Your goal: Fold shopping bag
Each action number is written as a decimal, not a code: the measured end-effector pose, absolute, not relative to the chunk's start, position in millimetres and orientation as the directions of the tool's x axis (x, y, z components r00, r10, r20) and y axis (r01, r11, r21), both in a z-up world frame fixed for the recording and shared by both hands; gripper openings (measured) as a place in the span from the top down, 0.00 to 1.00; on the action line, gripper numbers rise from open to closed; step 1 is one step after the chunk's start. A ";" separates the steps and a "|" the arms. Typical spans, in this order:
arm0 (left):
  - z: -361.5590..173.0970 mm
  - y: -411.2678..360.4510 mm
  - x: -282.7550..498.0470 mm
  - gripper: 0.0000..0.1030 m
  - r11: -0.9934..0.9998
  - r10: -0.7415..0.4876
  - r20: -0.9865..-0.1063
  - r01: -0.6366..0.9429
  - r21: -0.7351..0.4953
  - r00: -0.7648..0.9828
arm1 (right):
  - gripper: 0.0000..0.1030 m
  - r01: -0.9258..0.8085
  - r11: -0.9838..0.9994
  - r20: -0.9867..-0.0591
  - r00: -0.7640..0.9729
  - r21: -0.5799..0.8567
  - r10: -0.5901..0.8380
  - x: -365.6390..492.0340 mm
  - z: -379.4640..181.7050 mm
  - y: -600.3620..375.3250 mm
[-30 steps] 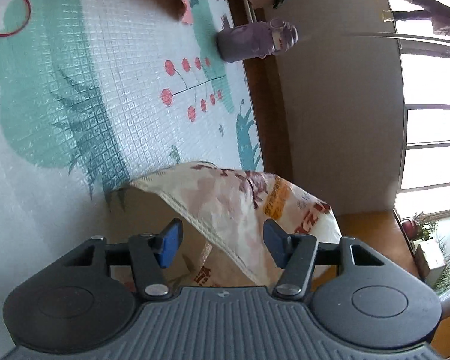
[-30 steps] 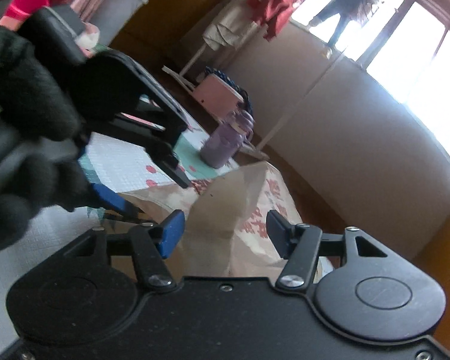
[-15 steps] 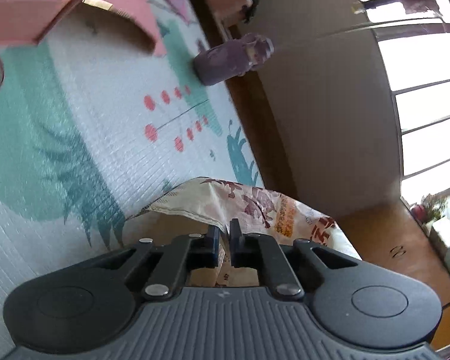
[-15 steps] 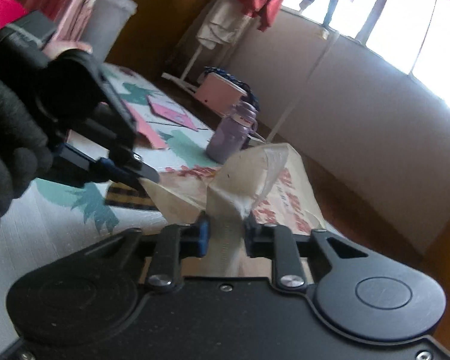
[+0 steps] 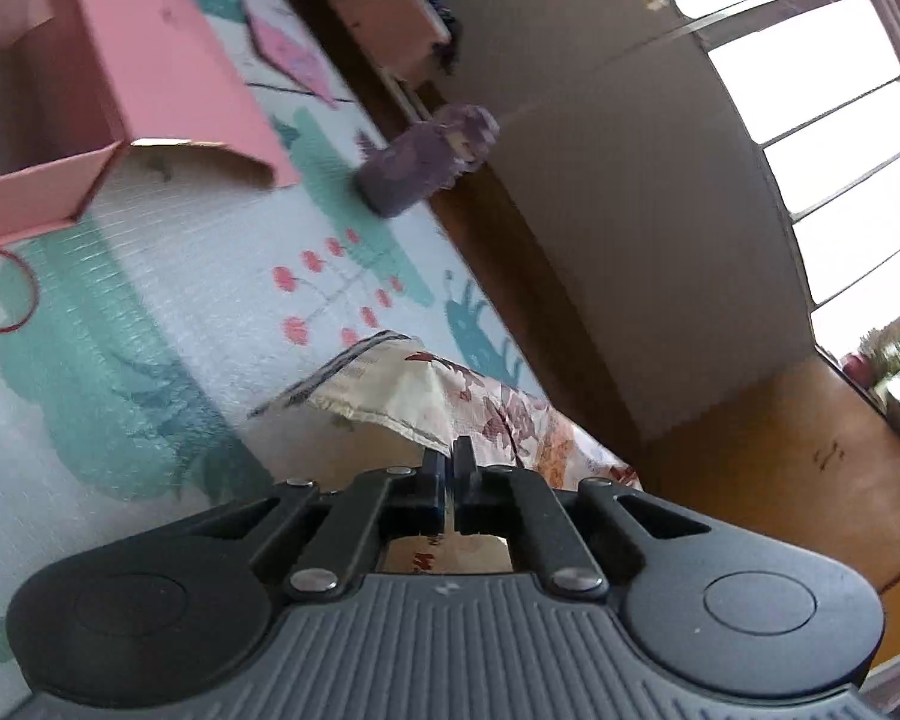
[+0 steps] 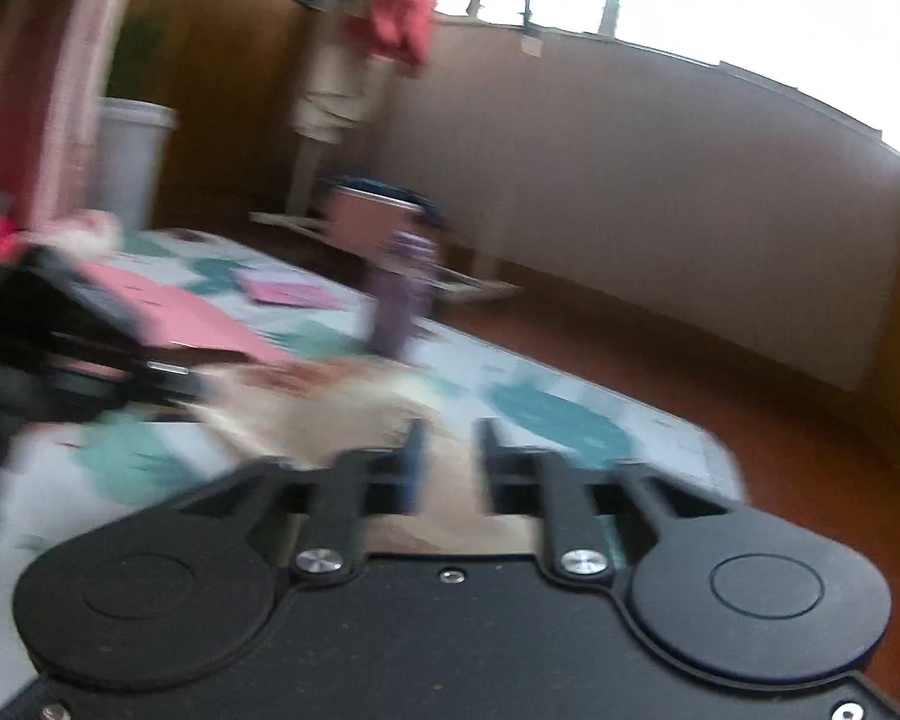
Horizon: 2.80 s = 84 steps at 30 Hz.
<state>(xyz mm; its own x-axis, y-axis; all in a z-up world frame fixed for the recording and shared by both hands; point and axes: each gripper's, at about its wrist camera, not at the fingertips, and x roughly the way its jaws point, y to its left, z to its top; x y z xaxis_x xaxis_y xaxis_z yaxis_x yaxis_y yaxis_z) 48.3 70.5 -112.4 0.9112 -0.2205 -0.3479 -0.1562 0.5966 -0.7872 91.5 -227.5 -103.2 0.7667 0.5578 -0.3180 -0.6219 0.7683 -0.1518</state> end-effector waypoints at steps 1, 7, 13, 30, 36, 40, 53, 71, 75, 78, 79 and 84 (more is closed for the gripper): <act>-107.8 66.4 46.8 0.98 0.622 -0.219 -0.346 -0.142 -0.770 0.912 | 0.39 -0.639 0.759 -0.328 0.749 -0.126 0.576 88.3 -103.5 -223.4; -95.0 37.3 36.4 0.97 0.724 -0.220 -0.309 -0.057 -0.687 0.925 | 0.56 -0.556 0.830 -0.439 0.736 0.044 0.516 115.1 -117.2 -221.8; -98.9 47.2 45.1 0.97 0.699 -0.196 -0.347 -0.117 -0.705 0.917 | 1.00 -0.478 0.810 -0.418 0.694 0.340 0.586 152.4 -130.2 -272.7; -106.6 71.7 53.0 0.98 0.645 -0.229 -0.280 -0.070 -0.761 0.933 | 0.44 -0.519 0.645 -0.355 0.553 0.562 0.754 158.5 -145.2 -248.7; -89.3 52.5 58.0 0.98 0.707 -0.208 -0.280 -0.054 -0.705 0.937 | 0.96 -0.321 0.565 -0.390 0.468 0.760 0.793 185.0 -186.8 -270.6; -91.6 65.1 68.5 0.98 0.665 -0.219 -0.298 -0.081 -0.742 0.929 | 0.97 -0.285 0.431 -0.252 0.497 0.856 0.830 198.4 -188.4 -295.2; -49.4 33.8 64.4 0.98 0.687 -0.277 -0.188 0.058 -0.724 0.942 | 0.79 -0.298 0.365 -0.203 0.460 0.882 0.865 191.3 -189.6 -279.0; -35.6 10.8 63.3 0.98 0.736 -0.274 -0.195 0.075 -0.673 0.942 | 0.39 -0.342 0.465 -0.276 0.476 0.817 0.835 181.8 -175.7 -276.8; -36.6 8.9 62.2 0.98 0.725 -0.287 -0.186 0.087 -0.684 0.940 | 0.56 -0.319 0.462 -0.296 0.451 0.828 0.842 184.9 -186.3 -276.2; -33.9 6.5 61.5 0.98 0.717 -0.297 -0.176 0.098 -0.690 0.939 | 0.76 -0.320 0.467 -0.297 0.457 0.824 0.838 185.1 -188.8 -277.2; -32.4 9.0 61.5 0.98 0.704 -0.297 -0.165 0.099 -0.703 0.940 | 0.77 -0.326 0.470 -0.293 0.465 0.820 0.835 184.5 -188.2 -277.9; -27.1 22.4 64.8 0.98 0.667 -0.285 -0.144 0.088 -0.740 0.948 | 0.78 -0.412 0.541 -0.315 0.499 0.733 0.807 181.3 -177.2 -277.3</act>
<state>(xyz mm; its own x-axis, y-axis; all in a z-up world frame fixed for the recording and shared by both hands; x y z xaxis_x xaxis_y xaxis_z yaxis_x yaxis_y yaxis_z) 64.8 22.4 -27.1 0.9478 -0.2845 -0.1442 0.0876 0.6668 -0.7400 181.3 -277.3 -177.2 0.4995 0.8070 -0.3150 -0.4120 0.5412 0.7331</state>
